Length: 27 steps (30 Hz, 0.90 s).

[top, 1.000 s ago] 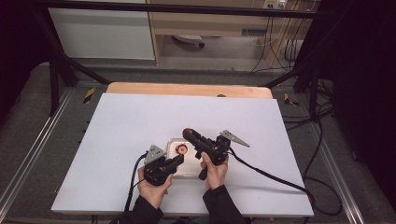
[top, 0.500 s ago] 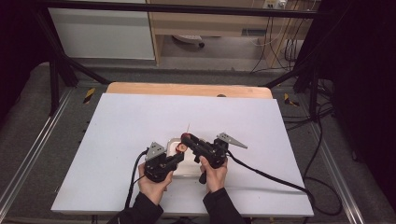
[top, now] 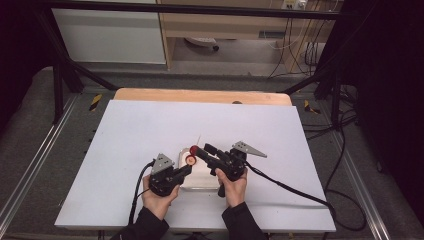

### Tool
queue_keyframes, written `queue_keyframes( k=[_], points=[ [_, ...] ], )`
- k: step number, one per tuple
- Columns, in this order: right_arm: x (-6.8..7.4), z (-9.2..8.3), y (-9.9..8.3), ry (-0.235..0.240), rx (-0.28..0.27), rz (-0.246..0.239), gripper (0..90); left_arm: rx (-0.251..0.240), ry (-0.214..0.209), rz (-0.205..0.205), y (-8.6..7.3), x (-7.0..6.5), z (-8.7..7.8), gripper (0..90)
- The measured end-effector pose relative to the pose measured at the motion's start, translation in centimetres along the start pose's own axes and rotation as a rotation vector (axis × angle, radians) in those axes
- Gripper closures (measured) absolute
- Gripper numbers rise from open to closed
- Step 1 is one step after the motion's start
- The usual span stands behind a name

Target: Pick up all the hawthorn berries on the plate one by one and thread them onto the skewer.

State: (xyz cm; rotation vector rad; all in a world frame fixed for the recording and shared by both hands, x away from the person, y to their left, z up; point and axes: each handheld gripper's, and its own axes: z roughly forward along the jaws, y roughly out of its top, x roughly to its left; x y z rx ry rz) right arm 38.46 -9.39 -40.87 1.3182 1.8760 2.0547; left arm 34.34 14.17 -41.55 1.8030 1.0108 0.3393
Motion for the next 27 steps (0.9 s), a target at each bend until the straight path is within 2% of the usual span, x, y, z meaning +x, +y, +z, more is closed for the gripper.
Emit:
queue_keyframes(
  k=[3, 6, 12, 14, 18, 20, 23, 25, 27],
  points=[
    [-0.2, -0.3, 0.3, -0.027, 0.056, -0.039, 33.2, 0.012, 0.012, 0.026, -0.3, 0.8, -0.7, 88.5],
    [-0.7, -0.5, 0.3, -0.076, 0.140, -0.096, 24.8, 0.035, 0.015, 0.047, -0.6, 1.5, -1.3, 88.5],
    [-1.6, -0.5, -0.2, -0.128, 0.302, -0.189, 11.6, 0.073, 0.011, 0.073, -1.3, 2.9, -2.7, 88.4],
    [-1.8, -0.5, -0.5, -0.136, 0.362, -0.210, 10.3, 0.087, 0.014, 0.090, -1.7, 3.4, -3.3, 88.4],
    [-2.1, -0.4, -0.5, -0.150, 0.428, -0.246, 9.6, 0.116, 0.036, 0.099, -2.2, 4.6, -4.6, 88.4],
    [-2.2, -0.3, -0.3, -0.151, 0.457, -0.237, 9.6, 0.129, 0.034, 0.102, -2.5, 5.2, -5.0, 88.4],
    [-2.2, 0.0, 0.2, -0.168, 0.513, -0.265, 9.5, 0.146, 0.022, 0.098, -2.7, 5.9, -5.5, 88.4],
    [-2.2, 0.4, 0.6, -0.173, 0.547, -0.266, 9.2, 0.154, 0.022, 0.104, -2.8, 6.2, -5.6, 88.4],
    [-2.0, 0.9, 1.0, -0.184, 0.580, -0.297, 9.0, 0.164, 0.019, 0.113, -2.9, 6.4, -5.7, 88.4]
  ],
)
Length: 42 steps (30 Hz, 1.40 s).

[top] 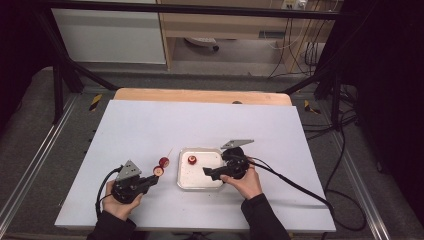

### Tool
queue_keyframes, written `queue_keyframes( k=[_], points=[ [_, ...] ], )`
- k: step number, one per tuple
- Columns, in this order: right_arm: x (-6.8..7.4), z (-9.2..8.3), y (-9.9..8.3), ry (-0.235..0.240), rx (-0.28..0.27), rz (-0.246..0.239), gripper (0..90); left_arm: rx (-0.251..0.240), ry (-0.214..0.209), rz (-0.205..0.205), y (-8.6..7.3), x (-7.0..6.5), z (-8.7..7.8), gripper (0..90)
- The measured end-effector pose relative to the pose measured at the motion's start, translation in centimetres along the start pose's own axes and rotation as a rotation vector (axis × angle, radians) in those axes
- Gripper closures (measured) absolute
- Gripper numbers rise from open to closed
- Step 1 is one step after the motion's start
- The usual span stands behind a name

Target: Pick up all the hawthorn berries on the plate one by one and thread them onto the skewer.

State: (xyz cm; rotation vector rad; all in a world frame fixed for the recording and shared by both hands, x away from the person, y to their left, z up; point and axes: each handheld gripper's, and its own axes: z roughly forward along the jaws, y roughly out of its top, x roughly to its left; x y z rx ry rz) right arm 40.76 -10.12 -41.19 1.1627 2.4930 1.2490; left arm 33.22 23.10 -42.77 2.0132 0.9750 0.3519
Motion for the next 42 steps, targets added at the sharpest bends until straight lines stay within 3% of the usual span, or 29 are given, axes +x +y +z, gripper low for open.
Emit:
queue_keyframes(
  k=[14, 24, 36, 42],
  points=[
    [1.0, 2.3, 3.6, -0.019, 0.154, -0.091, 8.8, 0.013, -0.002, 0.001, -1.4, 1.6, -0.8, 88.4],
    [1.7, 4.5, 6.0, -0.022, 0.219, -0.111, 10.8, 0.021, -0.010, 0.011, -1.5, 1.6, -0.7, 88.4],
    [1.7, 7.3, 7.6, -0.003, 0.347, -0.140, 28.2, 0.024, -0.018, 0.007, -1.5, 1.7, -0.7, 88.3],
    [1.4, 8.3, 7.8, 0.003, 0.384, -0.119, 36.1, 0.025, -0.018, 0.008, -1.5, 1.7, -0.7, 88.4]
  ],
)
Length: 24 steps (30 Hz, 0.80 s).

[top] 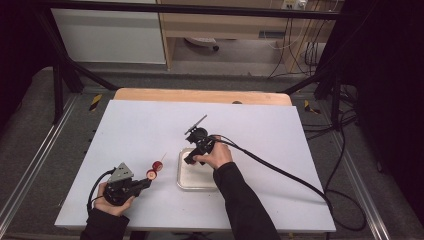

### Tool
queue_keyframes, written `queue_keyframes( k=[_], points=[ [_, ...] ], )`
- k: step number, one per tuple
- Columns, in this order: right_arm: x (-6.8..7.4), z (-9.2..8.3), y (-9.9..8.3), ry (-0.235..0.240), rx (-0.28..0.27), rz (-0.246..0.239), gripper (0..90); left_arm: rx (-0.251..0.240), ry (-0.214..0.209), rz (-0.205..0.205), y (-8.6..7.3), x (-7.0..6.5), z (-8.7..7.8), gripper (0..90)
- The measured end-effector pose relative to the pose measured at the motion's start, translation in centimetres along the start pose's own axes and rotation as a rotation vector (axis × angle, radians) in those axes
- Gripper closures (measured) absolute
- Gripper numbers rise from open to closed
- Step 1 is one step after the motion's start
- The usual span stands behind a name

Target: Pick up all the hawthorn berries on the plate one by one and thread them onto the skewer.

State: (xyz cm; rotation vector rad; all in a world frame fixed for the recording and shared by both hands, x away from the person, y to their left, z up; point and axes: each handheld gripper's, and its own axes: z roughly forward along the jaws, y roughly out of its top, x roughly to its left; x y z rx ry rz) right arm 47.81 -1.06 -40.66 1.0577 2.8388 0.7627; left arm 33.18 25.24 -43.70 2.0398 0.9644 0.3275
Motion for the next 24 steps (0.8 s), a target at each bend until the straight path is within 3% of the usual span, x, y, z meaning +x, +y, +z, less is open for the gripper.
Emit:
queue_keyframes(
  k=[6, 24],
  points=[
    [-0.3, 0.6, 0.1, 0.009, 0.037, 0.019, 43.2, 0.005, -0.001, 0.005, 0.0, 0.0, 0.0, 88.4],
    [-0.8, 1.4, 0.3, 0.040, 0.064, 0.039, 55.8, 0.013, -0.005, 0.008, 0.0, -0.1, 0.2, 88.4]
  ],
)
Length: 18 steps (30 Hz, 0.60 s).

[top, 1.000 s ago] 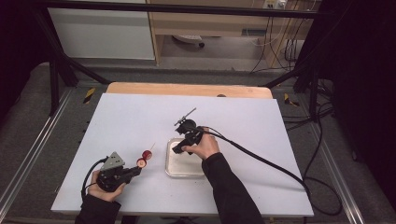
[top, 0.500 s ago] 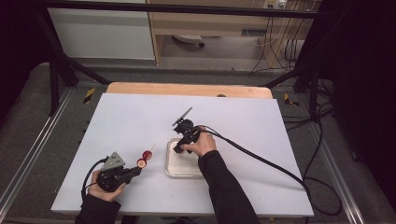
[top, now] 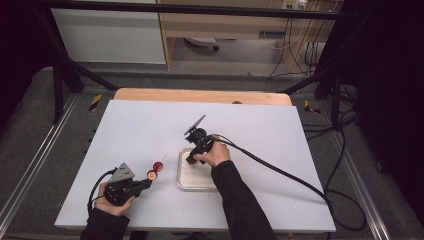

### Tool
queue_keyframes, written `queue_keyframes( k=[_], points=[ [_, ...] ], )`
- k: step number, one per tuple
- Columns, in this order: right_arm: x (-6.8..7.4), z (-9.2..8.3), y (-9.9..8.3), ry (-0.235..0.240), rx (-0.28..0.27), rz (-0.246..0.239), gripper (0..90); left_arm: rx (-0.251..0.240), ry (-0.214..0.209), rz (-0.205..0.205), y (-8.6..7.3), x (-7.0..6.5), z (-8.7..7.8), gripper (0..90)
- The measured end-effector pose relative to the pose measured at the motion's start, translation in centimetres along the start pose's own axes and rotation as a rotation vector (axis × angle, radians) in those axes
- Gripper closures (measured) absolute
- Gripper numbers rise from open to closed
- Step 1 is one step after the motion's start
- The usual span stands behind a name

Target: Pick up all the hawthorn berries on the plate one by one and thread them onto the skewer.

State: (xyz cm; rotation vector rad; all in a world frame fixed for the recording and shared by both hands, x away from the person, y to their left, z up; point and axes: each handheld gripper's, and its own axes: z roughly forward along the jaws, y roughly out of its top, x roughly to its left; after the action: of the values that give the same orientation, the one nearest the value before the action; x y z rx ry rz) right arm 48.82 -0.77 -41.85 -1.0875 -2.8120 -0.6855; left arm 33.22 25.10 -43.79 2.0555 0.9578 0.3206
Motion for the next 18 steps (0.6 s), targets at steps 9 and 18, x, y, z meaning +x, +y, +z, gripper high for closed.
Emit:
queue_keyframes(
  k=[9, 18],
  points=[
    [-0.03, 0.16, -0.03, 0.005, 0.008, 0.012, 60.6, 0.000, 0.002, 0.000, -0.01, -0.01, 0.02, 88.4],
    [0.21, -0.56, -0.10, 0.005, -0.017, 0.018, 61.0, -0.001, 0.005, 0.004, 0.00, -0.08, 0.01, 88.4]
  ],
)
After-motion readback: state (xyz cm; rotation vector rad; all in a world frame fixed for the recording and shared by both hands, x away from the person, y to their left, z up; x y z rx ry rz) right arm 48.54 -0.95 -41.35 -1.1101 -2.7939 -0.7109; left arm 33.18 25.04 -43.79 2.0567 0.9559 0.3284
